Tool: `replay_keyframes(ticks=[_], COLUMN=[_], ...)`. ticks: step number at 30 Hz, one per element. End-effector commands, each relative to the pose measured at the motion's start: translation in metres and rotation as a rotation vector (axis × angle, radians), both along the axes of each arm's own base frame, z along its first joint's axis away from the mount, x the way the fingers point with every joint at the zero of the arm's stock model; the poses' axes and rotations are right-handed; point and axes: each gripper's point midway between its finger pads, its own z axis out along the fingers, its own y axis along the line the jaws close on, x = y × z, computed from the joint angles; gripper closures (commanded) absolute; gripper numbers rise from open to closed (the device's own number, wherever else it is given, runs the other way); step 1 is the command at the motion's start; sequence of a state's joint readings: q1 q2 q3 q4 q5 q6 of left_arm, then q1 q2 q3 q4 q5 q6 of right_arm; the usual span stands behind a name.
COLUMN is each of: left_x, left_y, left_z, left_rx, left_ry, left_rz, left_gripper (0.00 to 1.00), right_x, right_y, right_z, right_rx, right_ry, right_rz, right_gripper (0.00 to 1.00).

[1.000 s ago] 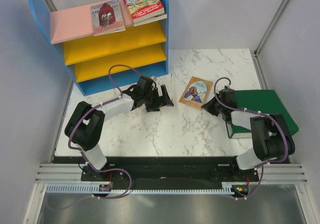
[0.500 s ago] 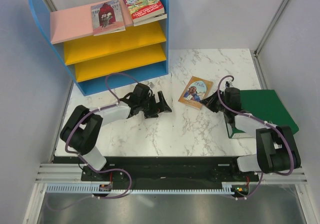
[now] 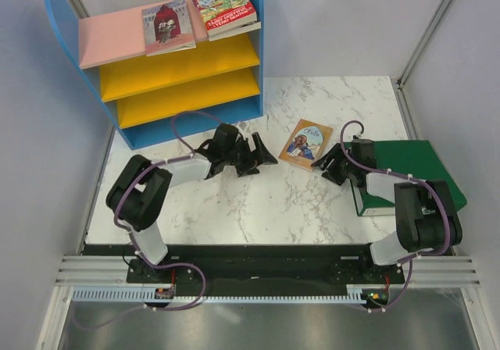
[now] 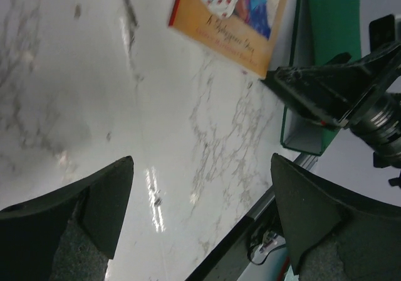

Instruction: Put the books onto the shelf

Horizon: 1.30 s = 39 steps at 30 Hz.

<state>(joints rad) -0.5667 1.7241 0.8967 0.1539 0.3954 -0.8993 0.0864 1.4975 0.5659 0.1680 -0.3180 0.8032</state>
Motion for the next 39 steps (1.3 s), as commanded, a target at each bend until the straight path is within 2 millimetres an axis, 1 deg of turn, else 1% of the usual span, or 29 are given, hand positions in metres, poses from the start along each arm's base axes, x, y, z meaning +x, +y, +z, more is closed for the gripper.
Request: replay_keyframes(ticks=[1,5,7,8,9,10,11,12,13,14,16,17,18,19,20,23,24,25,28,30,31,32,33,34,35,36,37,38,39], left_x=[0.051,0.078,0.091,0.1,0.102,0.105,0.112,0.111,0.11,0.11,0.105,0.106,0.104,0.102,0.097,0.092,0.091,0.093,0.084,0.084,0.073,0.073,0.068,0.053,0.048,0.043,0.028,0.019,0.014], left_y=[-0.03,-0.046,-0.054,-0.058,-0.061,-0.065,-0.072,-0.078,-0.083,-0.097,-0.107,-0.119,-0.123,-0.125,-0.127,-0.121,-0.119,-0.115,-0.094,-0.08,-0.067,-0.06,-0.054,-0.042,-0.036,-0.032,-0.024,-0.02,-0.019], left_z=[0.03,0.015,0.006,0.01,-0.003,-0.006,0.001,-0.016,-0.019,-0.015,-0.033,-0.025,-0.029,-0.029,-0.032,-0.035,-0.034,-0.029,-0.039,-0.024,-0.035,-0.015,-0.011,-0.023,-0.016,0.004,-0.003,-0.001,0.019], left_rx=[-0.019,0.006,0.018,0.009,0.019,0.018,0.001,0.011,0.011,-0.007,0.015,-0.002,-0.001,-0.001,0.005,0.024,0.028,0.036,0.074,0.074,0.101,0.086,0.086,0.105,0.097,0.066,0.048,0.02,-0.043], left_ry=[-0.095,-0.072,-0.065,-0.071,-0.053,-0.05,-0.061,-0.033,-0.017,-0.021,0.011,-0.007,-0.002,-0.002,0.002,0.005,0.002,-0.018,0.002,-0.017,0.004,-0.025,-0.034,-0.009,-0.02,-0.052,-0.034,-0.031,-0.066], left_rz=[0.0,0.021,0.033,0.049,0.049,0.049,0.051,0.04,0.033,0.016,-0.01,-0.027,-0.034,-0.038,-0.042,-0.036,-0.034,-0.026,-0.011,0.007,0.008,0.019,0.022,0.022,0.03,0.037,0.049,0.057,0.065], left_gripper=[0.07,0.18,0.19,0.19,0.2,0.2,0.2,0.21,0.22,0.23,0.23,0.23,0.23,0.23,0.23,0.22,0.22,0.22,0.18,0.13,0.11,0.09,0.07,0.06,0.05,0.05,0.06,0.07,0.09], right_x=[0.027,0.044,0.049,0.053,0.054,0.057,0.059,0.06,0.061,0.062,0.063,0.063,0.063,0.064,0.064,0.063,0.063,0.061,0.055,0.05,0.046,0.044,0.04,0.037,0.032,0.029,0.025,0.022,0.019], right_y=[-0.002,-0.001,0.0,0.0,0.0,0.001,0.001,0.001,0.001,0.002,0.004,0.004,0.004,0.004,0.004,-0.001,-0.002,-0.004,-0.004,-0.002,0.0,0.002,0.004,0.007,0.01,0.01,0.012,0.013,0.014], right_z=[0.014,0.007,0.001,0.001,0.0,-0.003,-0.005,-0.006,-0.009,-0.009,-0.009,-0.009,-0.008,-0.005,-0.004,0.003,0.007,0.007,0.019,0.032,0.036,0.041,0.051,0.056,0.061,0.072,0.076,0.089,0.093], right_rx=[-0.003,0.002,0.005,0.01,0.012,0.014,0.016,0.017,0.019,0.021,0.033,0.035,0.037,0.035,0.034,0.015,0.005,-0.003,-0.009,-0.005,0.008,0.015,0.027,0.039,0.054,0.061,0.068,0.084,0.089], right_ry=[-0.053,-0.05,-0.039,-0.044,-0.045,-0.041,-0.038,-0.036,-0.029,-0.033,-0.037,-0.036,-0.042,-0.055,-0.061,-0.089,-0.098,-0.093,-0.114,-0.145,-0.15,-0.16,-0.185,-0.193,-0.199,-0.224,-0.229,-0.256,-0.263], right_rz=[-0.003,-0.014,-0.016,-0.022,-0.022,-0.024,-0.028,-0.027,-0.028,-0.027,-0.02,-0.02,-0.019,-0.017,-0.021,-0.032,-0.04,-0.041,-0.031,-0.014,0.004,0.014,0.026,0.038,0.054,0.06,0.065,0.07,0.076], right_gripper=[0.35,0.35,0.35,0.35,0.35,0.36,0.36,0.36,0.36,0.36,0.36,0.37,0.38,0.44,0.61,0.9,0.93,0.95,0.97,0.97,0.97,0.98,0.98,0.97,0.97,0.97,0.98,0.97,0.97])
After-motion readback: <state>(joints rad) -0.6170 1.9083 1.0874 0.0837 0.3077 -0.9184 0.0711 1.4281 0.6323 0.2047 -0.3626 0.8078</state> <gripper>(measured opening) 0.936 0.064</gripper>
